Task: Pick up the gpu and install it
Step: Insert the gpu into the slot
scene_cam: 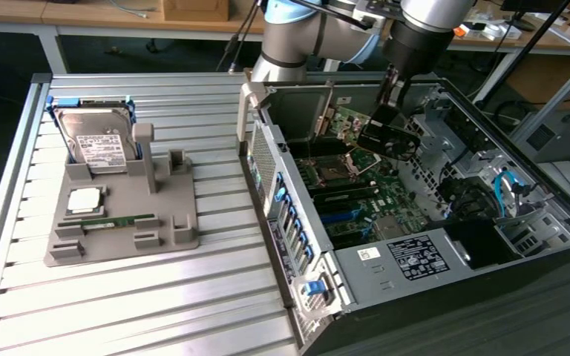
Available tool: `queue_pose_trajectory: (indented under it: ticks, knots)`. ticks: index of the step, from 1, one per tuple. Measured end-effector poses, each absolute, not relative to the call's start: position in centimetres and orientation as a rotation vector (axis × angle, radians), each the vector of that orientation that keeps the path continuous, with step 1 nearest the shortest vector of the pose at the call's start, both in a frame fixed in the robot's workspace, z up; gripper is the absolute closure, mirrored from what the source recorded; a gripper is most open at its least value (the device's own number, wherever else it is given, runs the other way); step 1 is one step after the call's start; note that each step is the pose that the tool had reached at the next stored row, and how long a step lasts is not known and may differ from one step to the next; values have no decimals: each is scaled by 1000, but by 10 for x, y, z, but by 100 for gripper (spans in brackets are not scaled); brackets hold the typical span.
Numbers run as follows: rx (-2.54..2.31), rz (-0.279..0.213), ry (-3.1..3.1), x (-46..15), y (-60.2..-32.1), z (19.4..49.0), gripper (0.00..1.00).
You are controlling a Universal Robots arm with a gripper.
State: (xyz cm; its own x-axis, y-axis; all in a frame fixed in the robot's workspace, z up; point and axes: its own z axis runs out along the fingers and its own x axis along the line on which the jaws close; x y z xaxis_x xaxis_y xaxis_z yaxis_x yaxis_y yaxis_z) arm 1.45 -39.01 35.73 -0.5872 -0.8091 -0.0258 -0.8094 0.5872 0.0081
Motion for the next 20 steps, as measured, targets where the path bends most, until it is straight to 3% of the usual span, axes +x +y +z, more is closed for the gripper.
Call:
queue_pose_trajectory:
  ticks: [20]
  knots:
    - [-1491, 30, 2744, 15, -390, 357, 73]
